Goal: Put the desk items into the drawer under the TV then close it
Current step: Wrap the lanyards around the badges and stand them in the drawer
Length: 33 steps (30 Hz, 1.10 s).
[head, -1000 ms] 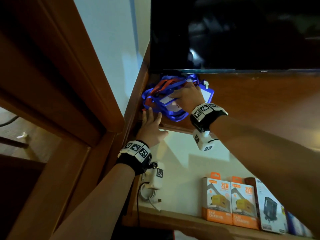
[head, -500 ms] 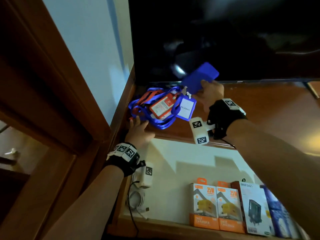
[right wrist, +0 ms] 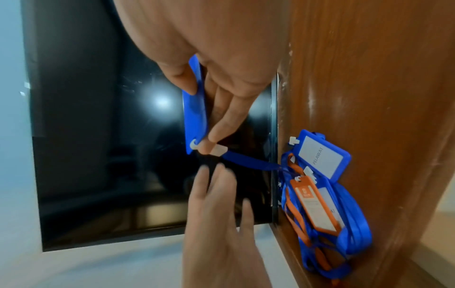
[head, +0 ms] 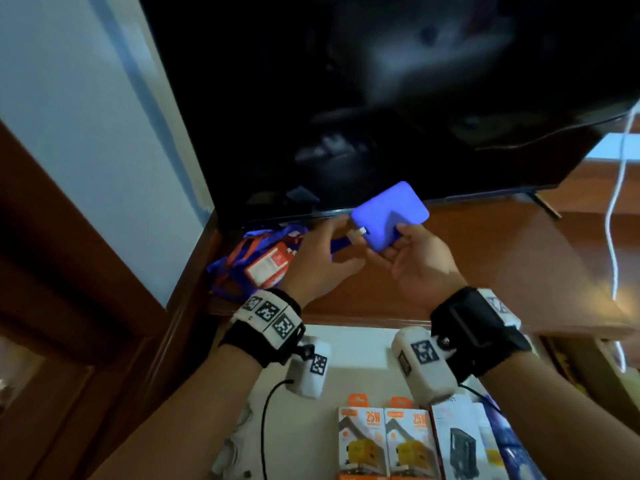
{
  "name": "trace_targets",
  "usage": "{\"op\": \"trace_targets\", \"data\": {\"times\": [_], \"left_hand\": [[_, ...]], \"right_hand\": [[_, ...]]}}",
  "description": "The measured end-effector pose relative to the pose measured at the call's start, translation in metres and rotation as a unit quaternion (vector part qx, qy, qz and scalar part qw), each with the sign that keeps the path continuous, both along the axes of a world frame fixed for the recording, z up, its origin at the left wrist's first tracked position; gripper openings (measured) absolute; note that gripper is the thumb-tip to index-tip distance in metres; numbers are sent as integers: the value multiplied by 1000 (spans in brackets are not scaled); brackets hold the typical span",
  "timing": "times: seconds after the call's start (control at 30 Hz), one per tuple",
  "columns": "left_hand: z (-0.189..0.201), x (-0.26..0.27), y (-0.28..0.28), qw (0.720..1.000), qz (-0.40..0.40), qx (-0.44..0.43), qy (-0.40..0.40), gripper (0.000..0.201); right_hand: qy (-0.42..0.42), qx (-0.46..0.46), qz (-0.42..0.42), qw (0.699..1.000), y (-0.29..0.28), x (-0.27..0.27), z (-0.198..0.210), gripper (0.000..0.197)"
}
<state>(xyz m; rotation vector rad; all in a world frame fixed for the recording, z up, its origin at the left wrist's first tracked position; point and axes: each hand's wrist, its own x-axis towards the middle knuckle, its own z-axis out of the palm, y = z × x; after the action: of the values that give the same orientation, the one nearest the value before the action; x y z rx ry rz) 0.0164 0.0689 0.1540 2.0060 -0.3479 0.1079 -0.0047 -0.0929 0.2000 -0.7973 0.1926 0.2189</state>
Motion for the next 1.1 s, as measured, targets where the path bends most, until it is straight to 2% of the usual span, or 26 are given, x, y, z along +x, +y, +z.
{"op": "trace_targets", "data": {"times": [0.1,0.2,0.3,0.47,0.53,0.6,0.67,0.73,0.77,0.8,0.9,0.97,1.03,1.1], "left_hand": [[-21,7,-27,991,-19,110,78,16],[-57,18,-20,970,1,206,130,31],[-83,30,4,948,29,279,150,29],[-92,42,33,941,72,297,143,23],[-94,48,40,948,92,275,132,23],[-92,52,36,960,130,210,129,21],[-85,52,21,971,173,86,138,20],[-78,43,1,969,165,-43,177,23],[-76,35,-9,969,144,-53,192,26],[-78,25,-17,972,116,-23,203,28],[-83,-7,-40,969,73,106,213,37],[-83,-29,-56,969,74,134,193,27],[-79,-53,-71,971,61,80,215,24],[-69,-76,-86,952,19,-6,305,42]], "right_hand": [[-9,45,0,999,-22,-13,-9,34],[-17,60,-28,998,-43,-19,-13,43],[-30,78,-63,995,-67,-23,-15,43],[-24,103,-151,983,-113,-37,-21,37],[-11,109,-189,976,-132,-46,-29,27],[9,107,-220,970,-149,-56,-40,20],[32,101,-246,963,-163,-66,-57,16],[63,100,-268,956,-169,-76,-77,16],[78,89,-272,955,-170,-81,-87,19],[94,61,-270,956,-168,-87,-96,20],[113,-44,-230,966,-155,-105,-109,17],[97,-69,-204,972,-143,-115,-112,19],[85,-84,-189,975,-132,-122,-114,18],[76,-111,-176,975,-123,-126,-117,18]]}}
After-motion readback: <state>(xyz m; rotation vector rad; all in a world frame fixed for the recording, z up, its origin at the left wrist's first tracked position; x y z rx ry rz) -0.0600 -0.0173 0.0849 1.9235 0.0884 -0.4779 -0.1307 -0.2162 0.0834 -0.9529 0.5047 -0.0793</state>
